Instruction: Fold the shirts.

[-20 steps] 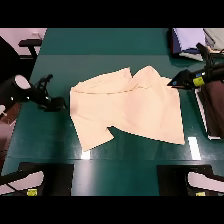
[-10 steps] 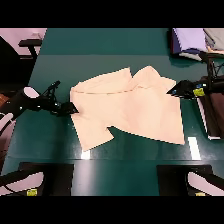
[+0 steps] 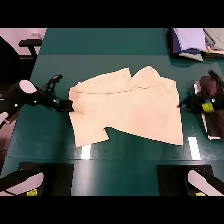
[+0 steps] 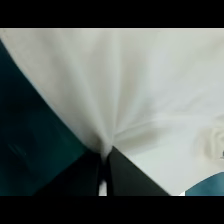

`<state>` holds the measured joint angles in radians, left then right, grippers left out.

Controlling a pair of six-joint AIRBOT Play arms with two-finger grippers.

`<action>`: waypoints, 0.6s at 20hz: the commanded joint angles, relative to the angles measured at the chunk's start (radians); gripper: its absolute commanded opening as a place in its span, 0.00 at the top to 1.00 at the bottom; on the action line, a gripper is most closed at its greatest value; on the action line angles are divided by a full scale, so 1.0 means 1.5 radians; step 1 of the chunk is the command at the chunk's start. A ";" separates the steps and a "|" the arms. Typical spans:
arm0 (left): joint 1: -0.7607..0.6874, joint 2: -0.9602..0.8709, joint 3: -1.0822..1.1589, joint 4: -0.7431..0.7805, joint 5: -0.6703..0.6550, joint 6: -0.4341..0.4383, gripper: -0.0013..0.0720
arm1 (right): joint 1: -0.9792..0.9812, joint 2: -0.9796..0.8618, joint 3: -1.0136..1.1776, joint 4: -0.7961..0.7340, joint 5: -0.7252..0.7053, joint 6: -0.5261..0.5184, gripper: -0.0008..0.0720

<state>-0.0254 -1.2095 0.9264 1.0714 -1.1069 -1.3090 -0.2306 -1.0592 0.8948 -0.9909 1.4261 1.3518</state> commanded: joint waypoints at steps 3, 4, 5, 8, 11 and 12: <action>-0.001 0.069 0.018 0.021 -0.013 -0.001 0.95 | -0.223 0.092 -0.227 -0.130 0.022 0.018 0.17; -0.001 0.069 0.018 0.017 -0.012 -0.001 0.95 | -0.257 0.095 -0.258 -0.119 0.021 0.014 0.18; -0.001 0.069 0.018 0.014 -0.009 -0.001 0.95 | -0.277 0.096 -0.281 -0.112 0.021 0.003 0.22; -0.001 0.069 0.018 0.003 0.006 0.000 0.95 | -0.267 0.089 -0.314 -0.084 -0.002 -0.007 0.23; -0.001 0.069 0.018 -0.002 0.007 0.000 0.95 | -0.187 0.039 -0.295 -0.083 -0.021 0.012 0.23; -0.001 0.069 0.018 -0.002 0.008 0.000 0.95 | -0.152 0.017 -0.287 -0.081 -0.036 0.019 0.32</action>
<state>-0.0257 -1.1088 0.9516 1.0760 -1.1027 -1.3098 -0.5400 -0.9768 0.4633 -1.1191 1.4136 1.3544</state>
